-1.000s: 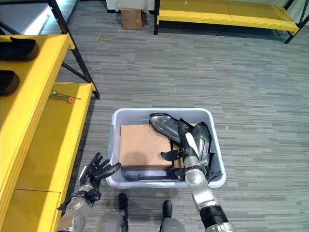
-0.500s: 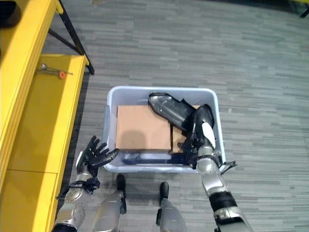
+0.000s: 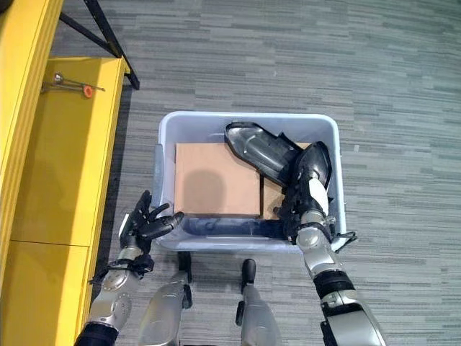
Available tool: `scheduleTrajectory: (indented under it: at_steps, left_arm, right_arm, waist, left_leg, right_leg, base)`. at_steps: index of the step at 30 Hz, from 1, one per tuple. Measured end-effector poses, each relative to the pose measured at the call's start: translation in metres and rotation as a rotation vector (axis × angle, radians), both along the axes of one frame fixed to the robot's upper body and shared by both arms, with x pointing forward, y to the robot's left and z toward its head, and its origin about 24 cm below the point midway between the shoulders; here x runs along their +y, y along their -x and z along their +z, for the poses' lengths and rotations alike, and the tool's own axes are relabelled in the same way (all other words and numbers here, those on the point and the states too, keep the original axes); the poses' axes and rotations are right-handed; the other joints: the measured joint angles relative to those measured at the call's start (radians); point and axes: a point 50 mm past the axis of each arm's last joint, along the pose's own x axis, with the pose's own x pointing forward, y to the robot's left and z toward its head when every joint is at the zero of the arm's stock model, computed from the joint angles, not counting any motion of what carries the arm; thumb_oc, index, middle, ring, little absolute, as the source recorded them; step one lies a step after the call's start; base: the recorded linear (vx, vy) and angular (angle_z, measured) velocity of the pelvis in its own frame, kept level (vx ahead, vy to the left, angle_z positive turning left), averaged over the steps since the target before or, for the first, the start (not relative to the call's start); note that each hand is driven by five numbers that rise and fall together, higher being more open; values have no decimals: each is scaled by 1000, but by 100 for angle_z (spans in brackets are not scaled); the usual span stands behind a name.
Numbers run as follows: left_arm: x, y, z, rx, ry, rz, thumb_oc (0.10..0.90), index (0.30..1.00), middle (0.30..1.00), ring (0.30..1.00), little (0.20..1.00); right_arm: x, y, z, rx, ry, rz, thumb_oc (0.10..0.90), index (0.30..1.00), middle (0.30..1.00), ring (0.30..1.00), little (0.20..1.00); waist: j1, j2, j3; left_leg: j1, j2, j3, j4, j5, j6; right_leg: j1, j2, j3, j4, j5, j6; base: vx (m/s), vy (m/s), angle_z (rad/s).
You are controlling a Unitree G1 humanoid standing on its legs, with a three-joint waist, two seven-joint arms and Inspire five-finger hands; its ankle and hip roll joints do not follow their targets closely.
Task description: Move parts from the plastic box to the shelf.
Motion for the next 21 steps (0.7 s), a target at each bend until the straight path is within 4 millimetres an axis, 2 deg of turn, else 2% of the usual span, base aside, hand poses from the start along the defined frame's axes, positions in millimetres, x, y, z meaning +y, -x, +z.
scheduleTrajectory:
  at_steps: [8, 14, 21]
  left_arm:
    - [-2, -2, 5, -21, 2, -1, 900, 1000, 1000, 1000, 1000]
    - [-3, -2, 4, -19, -1, 8, 900, 1000, 1000, 1000, 1000]
    - [-4, -3, 9, -48, 0, 10, 900, 1000, 1000, 1000, 1000]
  right_arm:
    - [-1, 4, -8, -11, -92, -82, 900, 1000, 1000, 1000, 1000]
    - [0, 3, -8, -9, -93, -84, 900, 1000, 1000, 1000, 1000]
    - [10, -12, -4, -10, -94, -91, 900, 1000, 1000, 1000, 1000]
  waist:
    - [-9, 21, 1]
    - [-11, 23, 1]
    - [-24, 32, -1]
  left_leg:
    - [-34, 0, -1, 0, 1, 1]
    - [-35, -1, -1, 0, 1, 1]
    - [-70, -4, -2, 1, 9, 4]
  right_leg:
    - [-34, 0, -2, 0, 1, 0]
    - [-35, 0, -2, 0, 0, 0]
    - [-69, -4, -2, 0, 8, 1]
  base:
    - [0, 0, 0]
    - [0, 0, 0]
    - [0, 0, 0]
